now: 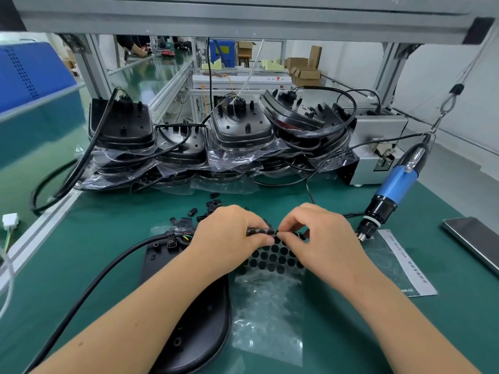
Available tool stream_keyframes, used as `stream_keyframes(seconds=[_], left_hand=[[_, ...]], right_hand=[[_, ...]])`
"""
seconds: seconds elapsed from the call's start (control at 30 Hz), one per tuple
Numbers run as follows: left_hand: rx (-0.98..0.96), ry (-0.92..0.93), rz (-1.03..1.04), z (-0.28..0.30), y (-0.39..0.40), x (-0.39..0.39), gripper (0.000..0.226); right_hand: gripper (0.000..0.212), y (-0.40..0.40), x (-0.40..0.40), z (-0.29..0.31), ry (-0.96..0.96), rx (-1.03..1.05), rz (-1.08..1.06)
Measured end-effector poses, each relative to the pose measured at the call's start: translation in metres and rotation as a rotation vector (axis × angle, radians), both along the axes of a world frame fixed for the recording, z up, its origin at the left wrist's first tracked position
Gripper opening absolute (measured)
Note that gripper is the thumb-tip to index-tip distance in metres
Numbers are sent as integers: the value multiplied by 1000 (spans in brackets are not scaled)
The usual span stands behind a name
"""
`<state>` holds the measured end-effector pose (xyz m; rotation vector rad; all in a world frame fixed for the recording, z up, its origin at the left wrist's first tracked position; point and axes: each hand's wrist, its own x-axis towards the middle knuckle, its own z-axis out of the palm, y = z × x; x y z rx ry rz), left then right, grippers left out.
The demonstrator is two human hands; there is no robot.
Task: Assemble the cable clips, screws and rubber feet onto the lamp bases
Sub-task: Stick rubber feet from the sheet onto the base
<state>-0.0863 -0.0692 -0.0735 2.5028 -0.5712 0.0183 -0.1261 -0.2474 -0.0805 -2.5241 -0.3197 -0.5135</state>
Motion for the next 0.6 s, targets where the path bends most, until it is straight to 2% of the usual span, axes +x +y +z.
stream_keyframes(seconds=[0.2, 0.33, 0.5, 0.6], left_hand=[[33, -3, 11, 1, -1, -1, 16], [53, -4, 0, 1, 0, -2, 16], [57, -5, 2, 2, 0, -4, 23], [42, 1, 5, 2, 0, -4, 18]], right_hand=[[14, -2, 1, 2, 73, 30, 28], [3, -2, 5, 9, 147, -13, 61], [16, -2, 7, 12, 186, -17, 80], [19, -4, 6, 10, 185, -20, 78]])
